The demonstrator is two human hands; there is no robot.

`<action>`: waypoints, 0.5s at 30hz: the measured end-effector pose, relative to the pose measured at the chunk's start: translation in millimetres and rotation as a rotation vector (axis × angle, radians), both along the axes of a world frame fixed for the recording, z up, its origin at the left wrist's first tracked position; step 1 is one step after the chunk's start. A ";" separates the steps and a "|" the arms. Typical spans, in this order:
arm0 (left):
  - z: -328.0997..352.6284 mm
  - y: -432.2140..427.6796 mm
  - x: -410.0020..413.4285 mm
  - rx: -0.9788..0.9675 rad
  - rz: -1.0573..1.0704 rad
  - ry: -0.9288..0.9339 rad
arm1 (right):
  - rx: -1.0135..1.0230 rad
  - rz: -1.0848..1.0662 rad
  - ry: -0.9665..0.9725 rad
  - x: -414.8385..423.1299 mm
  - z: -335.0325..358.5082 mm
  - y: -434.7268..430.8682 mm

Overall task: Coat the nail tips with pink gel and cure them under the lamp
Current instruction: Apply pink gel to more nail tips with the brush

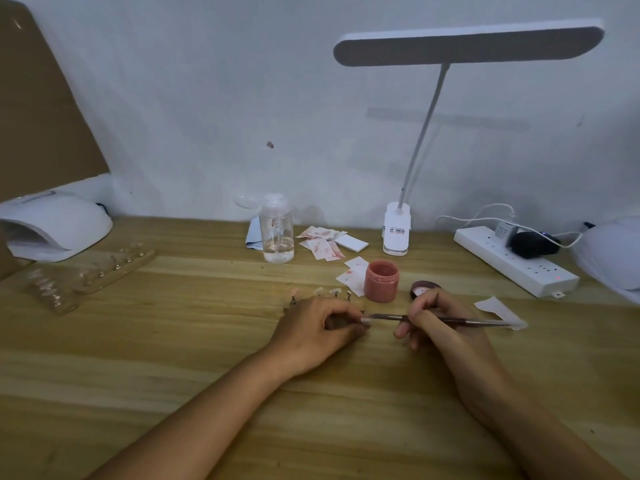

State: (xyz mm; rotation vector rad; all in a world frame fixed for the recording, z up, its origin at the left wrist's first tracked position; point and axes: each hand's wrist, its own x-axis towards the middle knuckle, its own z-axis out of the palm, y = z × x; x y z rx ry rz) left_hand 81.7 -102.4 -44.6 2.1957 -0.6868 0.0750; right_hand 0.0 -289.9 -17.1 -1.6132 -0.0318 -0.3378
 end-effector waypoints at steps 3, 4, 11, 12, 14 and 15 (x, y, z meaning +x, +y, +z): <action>0.8 -0.3 -1.1 0.004 -0.002 -0.002 | 0.007 0.019 -0.009 -1.1 1.5 0.7; 1.0 -0.4 -1.2 0.008 -0.004 0.000 | 0.002 0.031 -0.011 -1.5 1.7 1.1; 0.4 0.6 -1.5 -0.015 -0.013 0.008 | -0.018 -0.056 -0.113 -6.7 6.2 5.2; 0.9 0.8 -1.7 -0.028 -0.019 0.011 | -0.012 -0.082 -0.120 -6.2 8.9 6.2; 1.6 0.5 -1.9 -0.012 -0.018 0.003 | 0.010 -0.125 -0.098 -4.2 16.6 6.5; 2.0 0.6 -1.8 0.004 -0.013 -0.004 | 0.021 -0.136 -0.075 -1.9 20.9 5.6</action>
